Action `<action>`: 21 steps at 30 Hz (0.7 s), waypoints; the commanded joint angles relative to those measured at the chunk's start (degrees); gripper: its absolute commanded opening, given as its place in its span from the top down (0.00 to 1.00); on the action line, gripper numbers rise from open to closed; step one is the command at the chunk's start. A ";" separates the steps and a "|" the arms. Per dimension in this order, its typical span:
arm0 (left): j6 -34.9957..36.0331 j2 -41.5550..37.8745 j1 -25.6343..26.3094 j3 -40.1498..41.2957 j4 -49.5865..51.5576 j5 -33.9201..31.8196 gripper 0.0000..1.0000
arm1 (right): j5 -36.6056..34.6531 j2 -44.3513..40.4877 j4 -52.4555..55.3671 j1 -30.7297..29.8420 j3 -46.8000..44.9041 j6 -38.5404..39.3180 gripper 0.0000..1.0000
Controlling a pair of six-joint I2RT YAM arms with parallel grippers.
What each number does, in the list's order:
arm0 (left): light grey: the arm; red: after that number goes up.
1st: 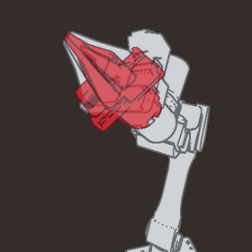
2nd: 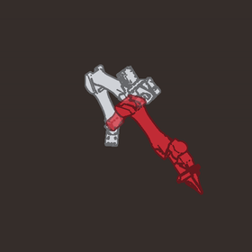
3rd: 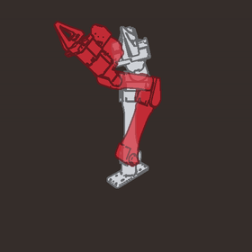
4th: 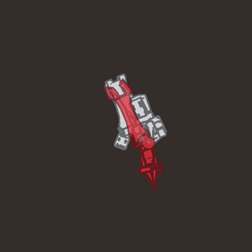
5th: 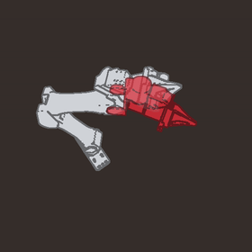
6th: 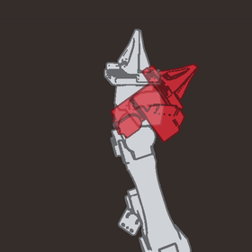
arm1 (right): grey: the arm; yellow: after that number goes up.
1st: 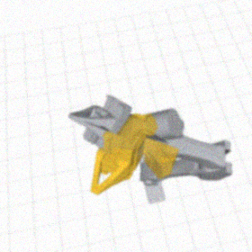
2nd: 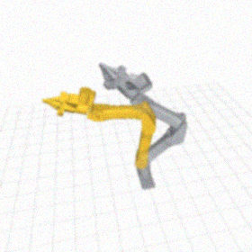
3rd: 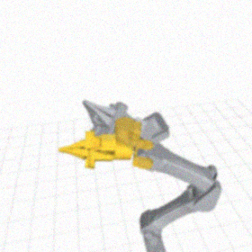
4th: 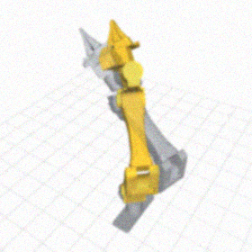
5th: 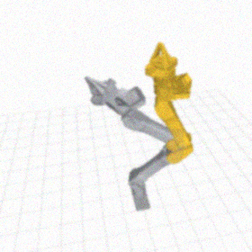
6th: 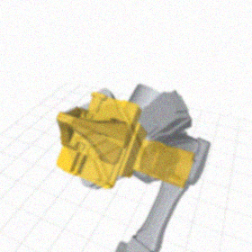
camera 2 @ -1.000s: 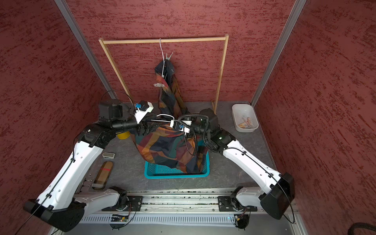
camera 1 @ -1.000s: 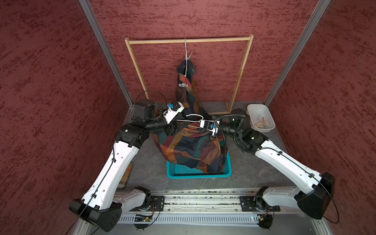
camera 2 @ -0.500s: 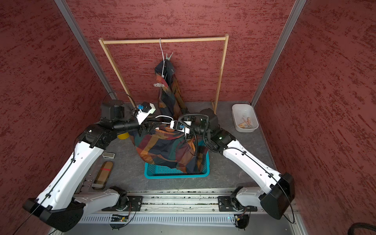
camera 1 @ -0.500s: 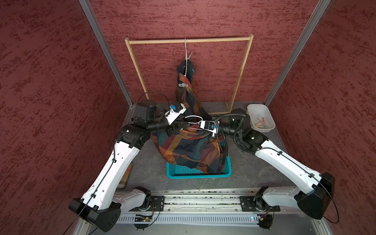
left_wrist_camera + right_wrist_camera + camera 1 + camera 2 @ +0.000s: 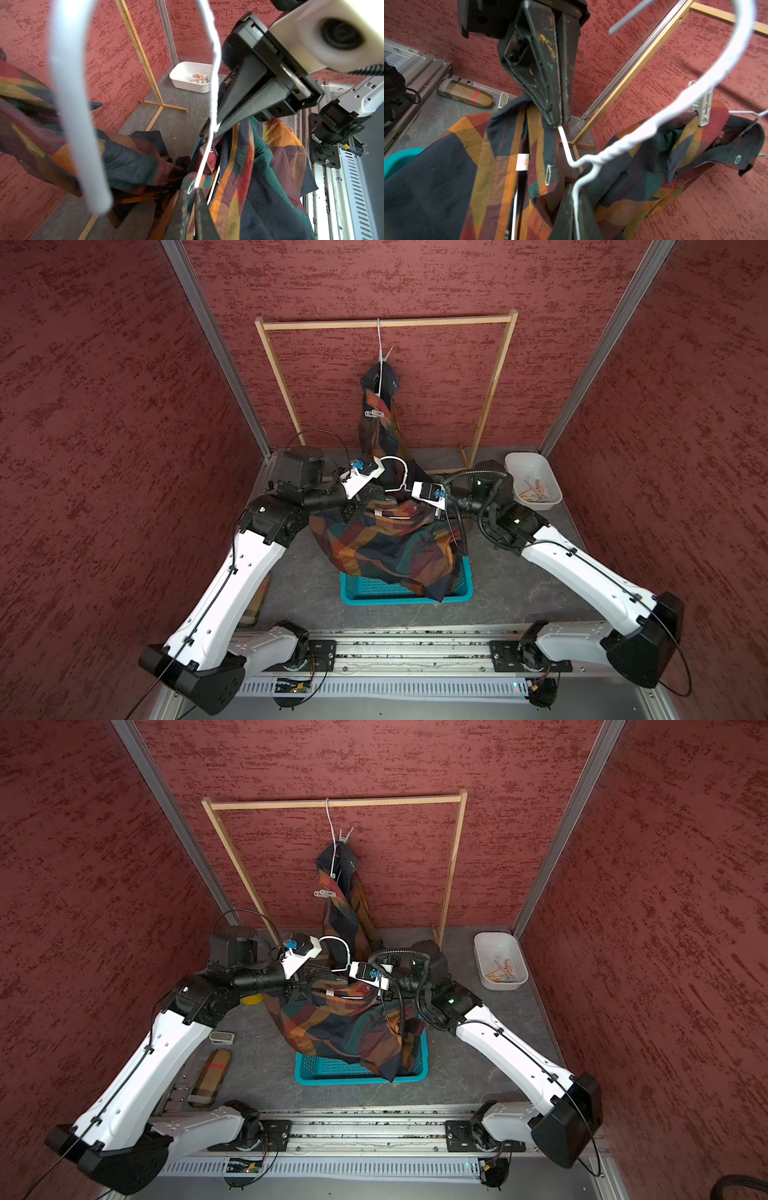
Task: Remove the clothespins securing long-sleeve shirts to the hanger
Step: Remove the clamp from the hanger.
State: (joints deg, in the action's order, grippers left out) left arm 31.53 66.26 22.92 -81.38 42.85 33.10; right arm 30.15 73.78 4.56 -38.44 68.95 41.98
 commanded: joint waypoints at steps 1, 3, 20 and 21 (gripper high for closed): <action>-1.05 -0.27 -0.42 0.96 -1.23 -3.42 0.99 | 6.32 -1.53 -5.87 -1.20 0.67 -1.33 1.00; -1.04 -0.81 -0.46 1.18 -1.62 -3.37 1.00 | 6.33 -1.45 -6.43 -1.20 0.43 -1.83 1.00; -0.72 0.69 0.11 2.21 -1.47 -5.61 0.42 | 9.57 -1.03 -6.96 -1.20 0.41 -2.52 1.00; -0.72 0.87 0.11 1.94 -1.37 -5.46 0.44 | 9.59 -0.94 -6.93 -1.20 0.35 -2.59 1.00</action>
State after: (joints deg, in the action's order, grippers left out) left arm 30.55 66.39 22.83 -79.50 41.10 28.34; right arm 36.03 73.73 1.74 -39.22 68.77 40.27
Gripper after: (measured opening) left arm 0.566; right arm 0.066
